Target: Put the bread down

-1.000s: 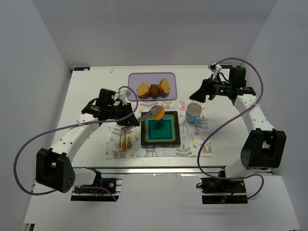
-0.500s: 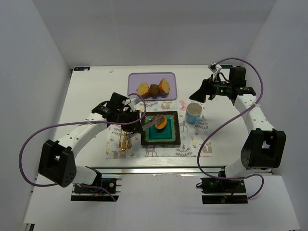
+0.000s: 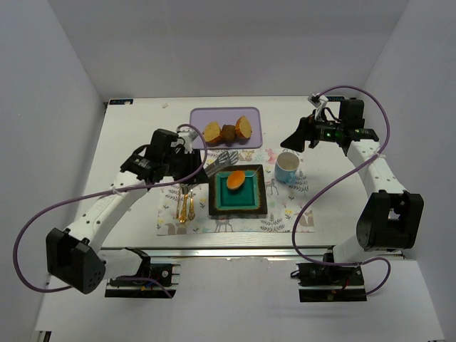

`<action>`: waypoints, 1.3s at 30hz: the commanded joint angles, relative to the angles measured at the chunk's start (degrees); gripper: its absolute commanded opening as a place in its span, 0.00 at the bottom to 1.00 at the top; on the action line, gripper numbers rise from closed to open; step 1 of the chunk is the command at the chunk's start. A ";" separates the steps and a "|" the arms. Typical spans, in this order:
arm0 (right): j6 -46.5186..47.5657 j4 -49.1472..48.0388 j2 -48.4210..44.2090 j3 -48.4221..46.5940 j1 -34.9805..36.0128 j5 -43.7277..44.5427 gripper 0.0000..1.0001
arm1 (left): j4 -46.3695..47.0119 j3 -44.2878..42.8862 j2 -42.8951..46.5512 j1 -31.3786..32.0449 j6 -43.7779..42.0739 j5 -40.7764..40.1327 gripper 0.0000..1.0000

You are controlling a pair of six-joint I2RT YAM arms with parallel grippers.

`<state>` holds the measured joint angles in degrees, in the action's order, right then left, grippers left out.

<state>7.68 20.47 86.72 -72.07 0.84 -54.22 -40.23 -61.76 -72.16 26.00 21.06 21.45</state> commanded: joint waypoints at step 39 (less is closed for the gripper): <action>-7.24 0.19 -4.62 -1.58 -3.65 17.27 0.89 | 17.03 17.37 -0.89 -40.68 -4.98 -20.50 0.98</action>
<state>4.95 23.64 84.86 -72.31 -2.57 -45.93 -22.98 -43.53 -79.68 -14.24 13.76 -1.54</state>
